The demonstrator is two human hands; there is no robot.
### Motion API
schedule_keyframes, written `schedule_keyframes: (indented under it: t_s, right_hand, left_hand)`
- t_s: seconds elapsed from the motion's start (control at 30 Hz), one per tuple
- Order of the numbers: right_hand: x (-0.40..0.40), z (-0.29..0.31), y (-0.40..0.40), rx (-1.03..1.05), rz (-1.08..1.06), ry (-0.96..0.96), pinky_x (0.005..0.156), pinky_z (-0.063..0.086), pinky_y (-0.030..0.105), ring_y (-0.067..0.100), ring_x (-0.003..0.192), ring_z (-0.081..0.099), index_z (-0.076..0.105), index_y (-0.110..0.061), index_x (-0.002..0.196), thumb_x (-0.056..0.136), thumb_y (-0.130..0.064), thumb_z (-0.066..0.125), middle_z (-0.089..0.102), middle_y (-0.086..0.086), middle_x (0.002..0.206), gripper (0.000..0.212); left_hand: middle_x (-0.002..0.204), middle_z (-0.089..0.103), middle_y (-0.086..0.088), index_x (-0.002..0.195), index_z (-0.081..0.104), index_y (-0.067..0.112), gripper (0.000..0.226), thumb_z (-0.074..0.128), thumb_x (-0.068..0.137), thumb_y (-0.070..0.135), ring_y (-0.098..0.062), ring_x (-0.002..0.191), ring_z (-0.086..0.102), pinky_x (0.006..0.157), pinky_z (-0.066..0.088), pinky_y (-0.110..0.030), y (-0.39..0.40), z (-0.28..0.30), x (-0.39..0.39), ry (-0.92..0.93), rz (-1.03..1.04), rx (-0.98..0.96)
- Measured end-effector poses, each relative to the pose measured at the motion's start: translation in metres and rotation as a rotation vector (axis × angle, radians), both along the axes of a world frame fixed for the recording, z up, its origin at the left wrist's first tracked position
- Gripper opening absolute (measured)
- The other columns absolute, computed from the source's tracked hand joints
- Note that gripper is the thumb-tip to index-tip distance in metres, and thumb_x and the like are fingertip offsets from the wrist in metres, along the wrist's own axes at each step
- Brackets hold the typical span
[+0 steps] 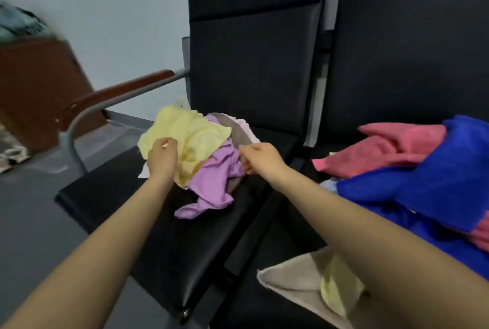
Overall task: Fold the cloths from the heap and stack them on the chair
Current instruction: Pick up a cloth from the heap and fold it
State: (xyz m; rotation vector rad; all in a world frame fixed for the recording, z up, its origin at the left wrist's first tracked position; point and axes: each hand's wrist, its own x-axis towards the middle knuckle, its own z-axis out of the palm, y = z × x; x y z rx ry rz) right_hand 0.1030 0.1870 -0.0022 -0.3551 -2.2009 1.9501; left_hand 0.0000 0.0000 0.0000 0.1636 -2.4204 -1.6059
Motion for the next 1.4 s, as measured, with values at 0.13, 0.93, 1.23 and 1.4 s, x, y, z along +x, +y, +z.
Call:
schedule_keyframes:
  t_s: [0.13,0.93,1.23,1.4]
  right_hand:
    - [-0.045,0.004,-0.034,0.057,-0.043,-0.059,0.070,0.046,0.032,0.019,0.067,0.055,0.061,-0.011,0.076,0.092,-0.036,0.060,0.058,0.003,0.067,0.030]
    - [0.183,0.267,0.045,-1.109,-0.403,0.587,0.076,0.055,0.038,0.030,0.100,0.064,0.055,-0.005,0.127,0.099,-0.011,0.035,0.065,0.015,0.112,0.035]
    - [0.369,0.293,0.115,-0.921,-0.541,0.776,0.076,0.052,0.031,0.018,0.059,0.049,0.045,-0.011,0.070,0.087,-0.005,0.039,0.046,0.004,0.066,0.019]
    - [0.411,0.187,0.133,-0.418,-0.771,0.346,0.066,0.045,0.031,0.014,0.055,0.050,0.055,-0.014,0.073,0.094,-0.024,0.054,0.054,0.000,0.061,0.024]
  left_hand:
    - [0.145,0.042,-0.016,0.147,0.035,0.010,0.063,0.048,0.095,0.044,-0.036,0.126,0.045,0.096,0.041,-0.036,-0.022,-0.014,-0.022,-0.221,-0.030,0.008]
    - [0.111,0.068,-0.011,0.109,0.066,0.012,0.026,0.048,0.099,0.029,-0.026,0.100,0.066,0.091,0.054,-0.042,0.079,0.272,0.176,0.014,-0.698,0.757]
    - [0.110,0.070,-0.011,0.107,0.070,0.008,0.023,0.056,0.096,0.023,-0.027,0.105,0.067,0.093,0.054,-0.042,0.177,0.291,0.338,-0.130,-1.074,0.860]
    - [0.086,0.067,-0.006,0.111,0.065,0.011,0.028,0.056,0.085,0.017,-0.020,0.079,0.065,0.072,0.056,-0.031,0.189,0.178,0.375,-0.406,-1.067,0.604]
